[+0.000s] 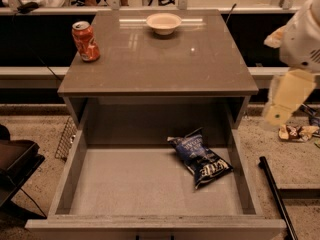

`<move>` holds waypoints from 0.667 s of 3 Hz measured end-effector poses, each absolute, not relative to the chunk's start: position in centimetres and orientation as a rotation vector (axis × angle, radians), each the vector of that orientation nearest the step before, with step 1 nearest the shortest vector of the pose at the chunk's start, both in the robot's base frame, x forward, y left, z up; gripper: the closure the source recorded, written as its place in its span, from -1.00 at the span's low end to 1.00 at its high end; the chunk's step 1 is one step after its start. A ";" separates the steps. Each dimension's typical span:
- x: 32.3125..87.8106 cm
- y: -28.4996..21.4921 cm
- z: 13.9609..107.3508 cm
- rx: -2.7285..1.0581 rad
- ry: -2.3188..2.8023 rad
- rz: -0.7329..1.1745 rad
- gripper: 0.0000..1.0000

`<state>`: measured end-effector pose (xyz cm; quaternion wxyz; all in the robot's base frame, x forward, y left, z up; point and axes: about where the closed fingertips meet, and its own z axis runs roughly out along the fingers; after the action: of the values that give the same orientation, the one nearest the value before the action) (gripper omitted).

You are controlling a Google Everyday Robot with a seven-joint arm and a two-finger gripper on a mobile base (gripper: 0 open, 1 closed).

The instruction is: Pick blue chip bag from top drawer and place on counter

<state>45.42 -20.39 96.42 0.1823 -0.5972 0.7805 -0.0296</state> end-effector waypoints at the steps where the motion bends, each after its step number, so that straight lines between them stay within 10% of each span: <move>1: 47.4 -18.5 91.8 -1.654 2.204 0.029 -1.00; 2: 47.6 -15.9 86.4 -1.622 2.162 0.150 -1.00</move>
Offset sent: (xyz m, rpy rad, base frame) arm 0.0351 0.0752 -0.1769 0.3254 -0.0007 0.0113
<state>47.60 -15.93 86.39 0.2156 -0.5851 0.7799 0.0540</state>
